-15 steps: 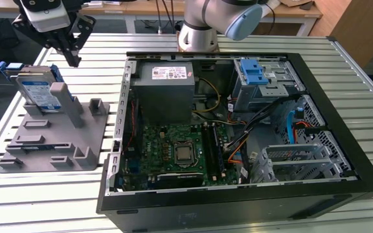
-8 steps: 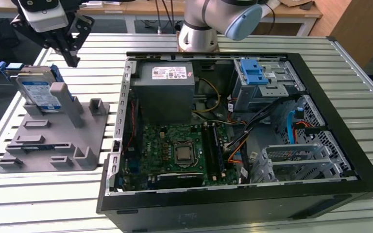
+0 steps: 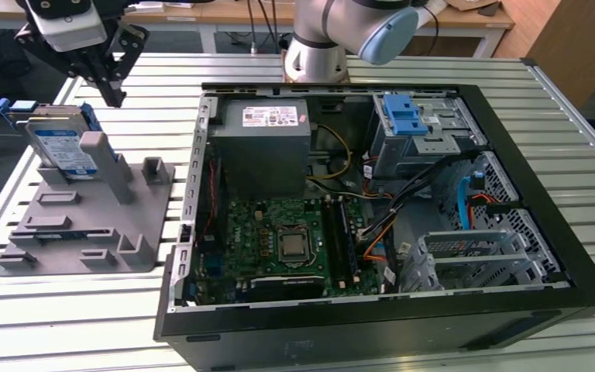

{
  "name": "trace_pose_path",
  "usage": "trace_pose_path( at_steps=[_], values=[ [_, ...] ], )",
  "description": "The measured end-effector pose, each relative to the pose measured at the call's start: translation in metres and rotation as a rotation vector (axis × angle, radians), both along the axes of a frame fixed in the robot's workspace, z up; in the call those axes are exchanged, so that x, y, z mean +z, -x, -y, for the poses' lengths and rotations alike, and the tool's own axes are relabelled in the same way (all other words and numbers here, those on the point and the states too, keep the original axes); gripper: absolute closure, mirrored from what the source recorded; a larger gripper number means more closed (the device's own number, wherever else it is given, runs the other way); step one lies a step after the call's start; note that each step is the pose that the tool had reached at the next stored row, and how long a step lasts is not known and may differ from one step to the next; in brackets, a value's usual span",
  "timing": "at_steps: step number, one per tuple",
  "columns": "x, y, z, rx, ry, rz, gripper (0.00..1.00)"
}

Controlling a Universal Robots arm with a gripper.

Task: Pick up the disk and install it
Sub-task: 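Reach for the disk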

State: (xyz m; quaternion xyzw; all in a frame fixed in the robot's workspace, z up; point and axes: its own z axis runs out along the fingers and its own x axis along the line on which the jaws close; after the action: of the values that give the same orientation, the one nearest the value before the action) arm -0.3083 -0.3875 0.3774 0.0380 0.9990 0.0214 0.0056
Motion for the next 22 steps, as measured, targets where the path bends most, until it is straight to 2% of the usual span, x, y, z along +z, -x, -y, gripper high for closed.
trace_pose_path(
  at_steps=[22],
  values=[
    [-0.0003,0.0062,-0.0001,0.0,0.0,0.0,0.89]
  ],
)
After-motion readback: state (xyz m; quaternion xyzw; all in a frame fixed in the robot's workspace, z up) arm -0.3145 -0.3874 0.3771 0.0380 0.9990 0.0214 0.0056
